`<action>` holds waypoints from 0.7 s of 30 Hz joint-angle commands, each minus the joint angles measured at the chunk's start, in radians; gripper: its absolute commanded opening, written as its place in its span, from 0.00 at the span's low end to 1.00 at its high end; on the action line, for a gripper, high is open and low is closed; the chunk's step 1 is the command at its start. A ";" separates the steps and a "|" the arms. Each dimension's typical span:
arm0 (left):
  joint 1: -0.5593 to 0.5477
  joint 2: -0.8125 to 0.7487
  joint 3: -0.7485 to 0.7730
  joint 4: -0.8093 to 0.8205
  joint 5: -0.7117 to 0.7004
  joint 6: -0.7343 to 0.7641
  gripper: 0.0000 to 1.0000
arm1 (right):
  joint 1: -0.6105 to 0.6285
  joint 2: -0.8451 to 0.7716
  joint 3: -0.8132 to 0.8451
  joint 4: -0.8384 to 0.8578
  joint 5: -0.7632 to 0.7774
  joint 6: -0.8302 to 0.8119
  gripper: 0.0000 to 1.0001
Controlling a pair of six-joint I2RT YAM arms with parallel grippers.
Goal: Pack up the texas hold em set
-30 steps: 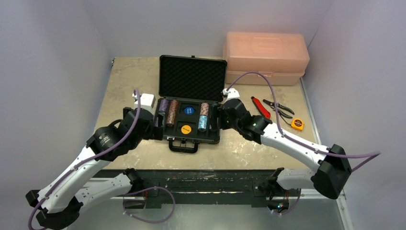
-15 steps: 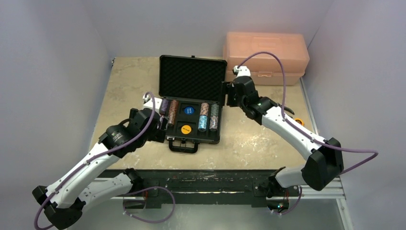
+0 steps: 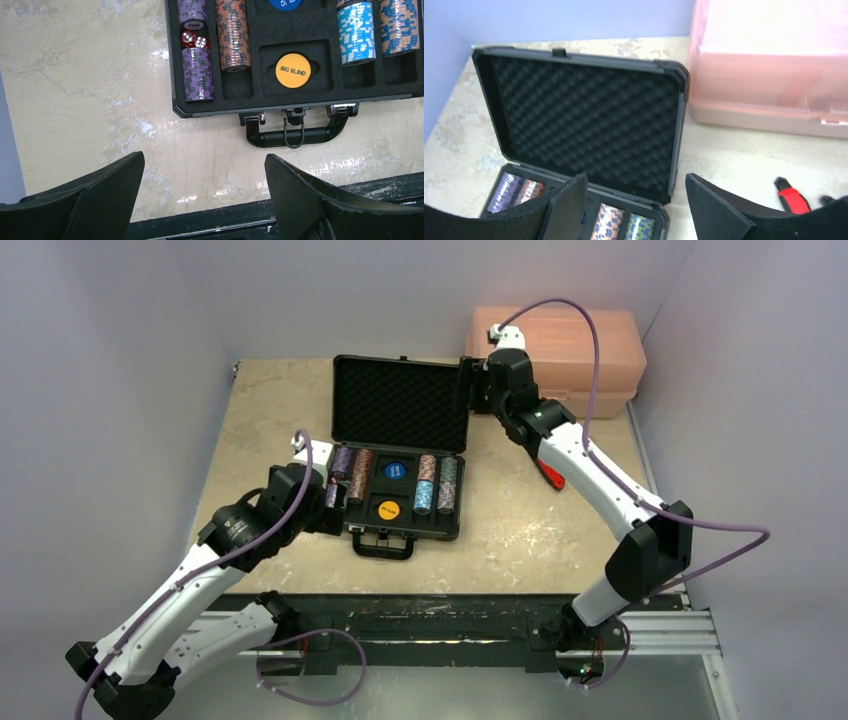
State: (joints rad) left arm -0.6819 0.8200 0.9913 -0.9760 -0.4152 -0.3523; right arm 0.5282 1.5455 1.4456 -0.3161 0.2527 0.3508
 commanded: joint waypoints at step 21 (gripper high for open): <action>0.038 -0.020 -0.009 0.053 0.056 0.036 0.88 | -0.171 0.466 0.582 -0.166 -0.039 0.315 0.86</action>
State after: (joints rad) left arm -0.6552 0.8108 0.9836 -0.9565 -0.3698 -0.3347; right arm 0.3756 2.0132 1.9820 -0.4644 0.2409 0.5533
